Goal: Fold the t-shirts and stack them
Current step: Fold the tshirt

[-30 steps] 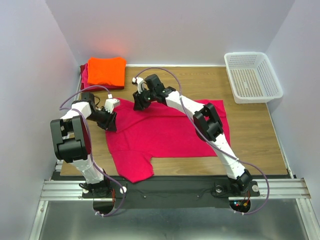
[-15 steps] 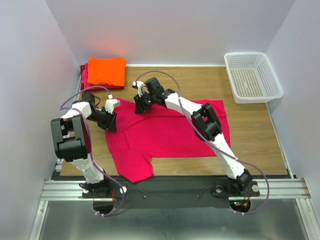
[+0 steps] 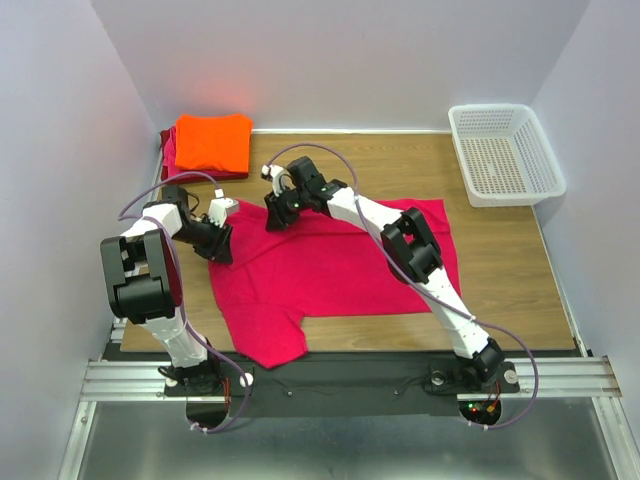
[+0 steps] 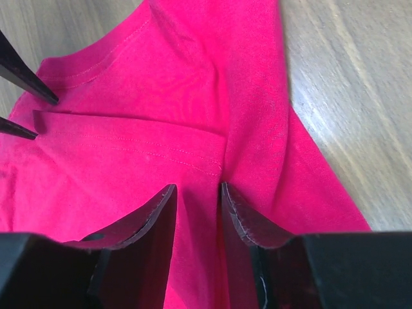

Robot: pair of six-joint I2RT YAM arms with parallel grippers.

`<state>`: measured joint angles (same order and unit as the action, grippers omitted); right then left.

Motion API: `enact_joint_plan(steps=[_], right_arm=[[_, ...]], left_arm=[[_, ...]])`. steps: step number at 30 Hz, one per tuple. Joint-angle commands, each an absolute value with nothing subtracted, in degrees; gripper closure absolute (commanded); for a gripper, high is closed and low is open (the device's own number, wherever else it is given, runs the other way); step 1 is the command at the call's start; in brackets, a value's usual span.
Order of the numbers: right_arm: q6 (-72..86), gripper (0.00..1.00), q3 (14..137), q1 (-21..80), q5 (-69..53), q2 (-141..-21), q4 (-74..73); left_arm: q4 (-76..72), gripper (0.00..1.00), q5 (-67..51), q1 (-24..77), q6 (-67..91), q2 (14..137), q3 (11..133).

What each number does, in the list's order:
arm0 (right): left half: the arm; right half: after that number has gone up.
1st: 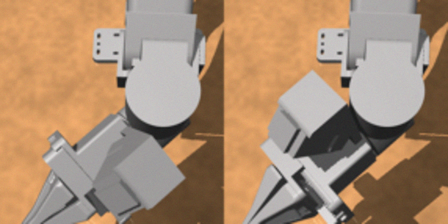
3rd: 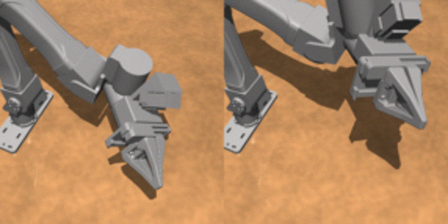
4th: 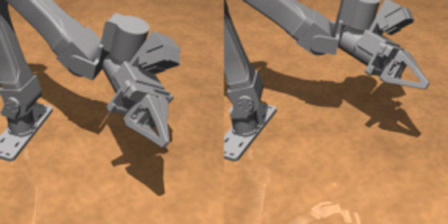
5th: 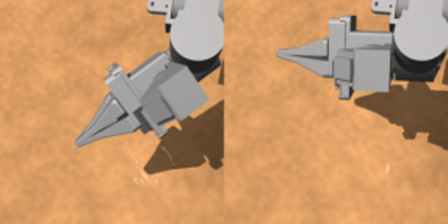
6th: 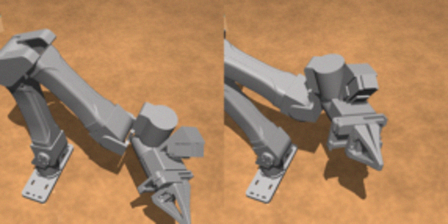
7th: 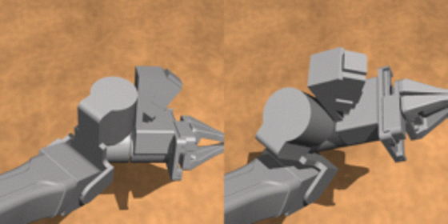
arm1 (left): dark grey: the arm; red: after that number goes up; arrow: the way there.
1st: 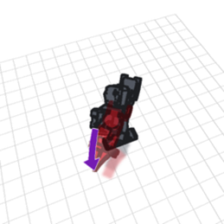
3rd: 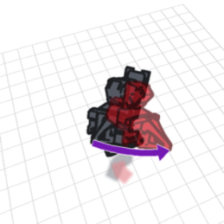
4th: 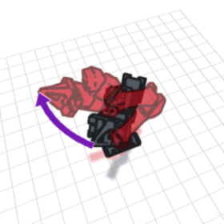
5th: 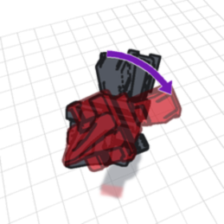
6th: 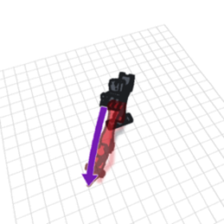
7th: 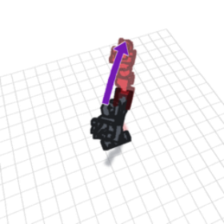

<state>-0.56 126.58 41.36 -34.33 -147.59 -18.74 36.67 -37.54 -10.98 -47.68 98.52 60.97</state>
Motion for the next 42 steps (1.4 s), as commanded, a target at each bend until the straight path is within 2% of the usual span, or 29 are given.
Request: enact_joint_plan(steps=[1, 18, 37, 40, 42], right_arm=[[-0.18, 0.6, 128.05, 42.28, -35.07, -146.07, -16.53], [0.97, 0.62, 129.82, 43.07, -35.69, -147.39, -16.61], [-2.11, 0.59, 130.6, 43.07, -25.75, -149.33, -16.61], [-1.85, 0.66, 130.78, 42.98, -26.1, -149.15, -16.61], [-1.41, 0.76, 130.87, 43.07, -27.42, -148.54, -16.61]], left_arm=[[38.14, 0.54, -39.38, -11.34, -48.69, 98.0, 60.73], [38.5, 0.54, -39.46, -11.6, -48.87, 98.35, 61.17], [39.99, 0.54, -39.73, -11.6, -50.89, 98.88, 60.73], [40.6, 0.57, -40.25, -11.6, -51.33, 99.05, 61.17], [41.13, 0.59, -40.52, -11.6, -51.85, 99.05, 61.43]])
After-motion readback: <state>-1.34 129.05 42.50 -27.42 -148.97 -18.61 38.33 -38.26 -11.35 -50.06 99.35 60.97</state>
